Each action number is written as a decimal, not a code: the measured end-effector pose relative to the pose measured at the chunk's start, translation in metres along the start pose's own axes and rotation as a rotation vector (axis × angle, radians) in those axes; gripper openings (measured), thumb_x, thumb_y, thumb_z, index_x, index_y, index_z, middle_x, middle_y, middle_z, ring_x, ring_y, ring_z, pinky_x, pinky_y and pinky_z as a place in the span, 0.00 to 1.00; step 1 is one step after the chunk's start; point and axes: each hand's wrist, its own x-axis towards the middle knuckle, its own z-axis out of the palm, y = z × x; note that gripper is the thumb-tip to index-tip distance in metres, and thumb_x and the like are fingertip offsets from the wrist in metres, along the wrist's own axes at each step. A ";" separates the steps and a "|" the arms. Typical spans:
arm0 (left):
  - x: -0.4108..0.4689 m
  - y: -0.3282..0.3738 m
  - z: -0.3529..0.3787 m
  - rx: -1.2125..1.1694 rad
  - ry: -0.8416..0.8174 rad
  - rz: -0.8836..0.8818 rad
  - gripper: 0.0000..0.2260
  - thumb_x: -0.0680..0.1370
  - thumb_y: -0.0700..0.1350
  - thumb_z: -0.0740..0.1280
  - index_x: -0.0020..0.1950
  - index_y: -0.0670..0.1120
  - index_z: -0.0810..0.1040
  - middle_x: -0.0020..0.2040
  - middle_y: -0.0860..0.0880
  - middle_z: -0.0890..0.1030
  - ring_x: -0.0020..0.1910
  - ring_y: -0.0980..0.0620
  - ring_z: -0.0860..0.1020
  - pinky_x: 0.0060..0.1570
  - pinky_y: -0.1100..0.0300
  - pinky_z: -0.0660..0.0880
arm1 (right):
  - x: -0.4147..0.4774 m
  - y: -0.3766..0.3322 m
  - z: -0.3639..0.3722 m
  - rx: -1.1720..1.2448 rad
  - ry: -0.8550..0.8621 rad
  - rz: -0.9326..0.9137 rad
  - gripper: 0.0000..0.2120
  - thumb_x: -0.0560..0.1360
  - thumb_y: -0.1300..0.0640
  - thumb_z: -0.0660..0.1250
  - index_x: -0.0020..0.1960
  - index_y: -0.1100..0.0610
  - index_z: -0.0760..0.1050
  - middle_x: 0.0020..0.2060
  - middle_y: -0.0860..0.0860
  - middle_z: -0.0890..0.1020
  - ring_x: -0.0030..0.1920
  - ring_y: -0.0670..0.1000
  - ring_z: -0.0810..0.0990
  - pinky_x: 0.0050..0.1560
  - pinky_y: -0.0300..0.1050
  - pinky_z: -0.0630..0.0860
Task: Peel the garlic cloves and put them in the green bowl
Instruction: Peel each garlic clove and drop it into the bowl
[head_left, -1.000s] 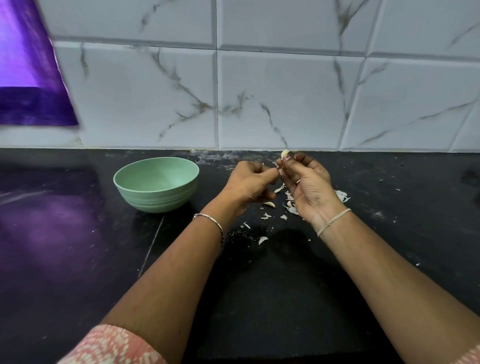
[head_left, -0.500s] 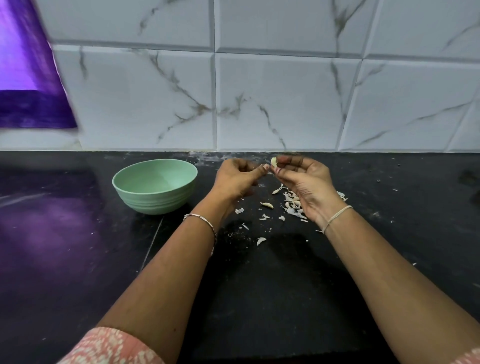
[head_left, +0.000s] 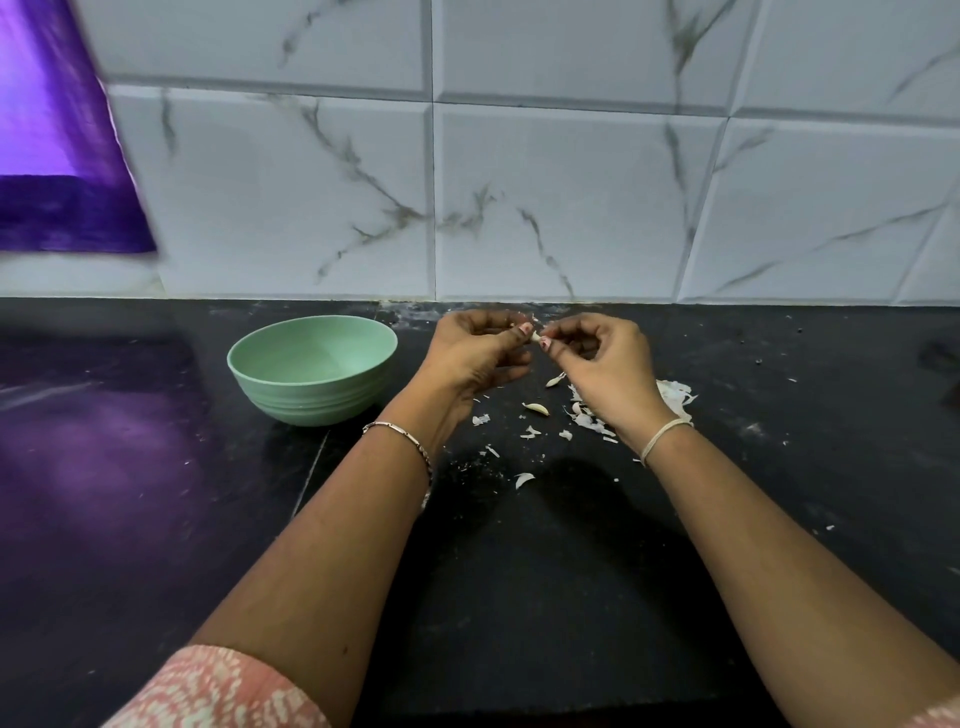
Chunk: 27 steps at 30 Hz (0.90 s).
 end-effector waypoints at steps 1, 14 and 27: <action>0.000 0.000 0.000 -0.032 0.007 -0.007 0.02 0.75 0.37 0.72 0.45 0.42 0.80 0.37 0.47 0.82 0.31 0.55 0.79 0.38 0.59 0.82 | 0.000 0.001 0.001 -0.045 -0.002 -0.019 0.08 0.73 0.63 0.73 0.42 0.50 0.81 0.39 0.49 0.84 0.40 0.50 0.81 0.45 0.44 0.79; -0.002 -0.006 0.003 -0.206 0.072 -0.051 0.03 0.72 0.32 0.72 0.42 0.37 0.79 0.31 0.45 0.82 0.29 0.52 0.82 0.37 0.59 0.82 | -0.009 -0.010 0.004 -0.626 -0.024 -0.252 0.07 0.78 0.61 0.63 0.53 0.55 0.78 0.50 0.50 0.80 0.50 0.53 0.78 0.52 0.49 0.71; -0.003 0.000 -0.009 -0.124 0.023 -0.107 0.03 0.73 0.33 0.72 0.43 0.38 0.79 0.30 0.46 0.83 0.28 0.54 0.81 0.31 0.64 0.80 | -0.014 -0.009 0.010 -0.799 -0.048 -0.357 0.06 0.76 0.60 0.64 0.51 0.53 0.77 0.48 0.47 0.80 0.48 0.51 0.78 0.57 0.47 0.63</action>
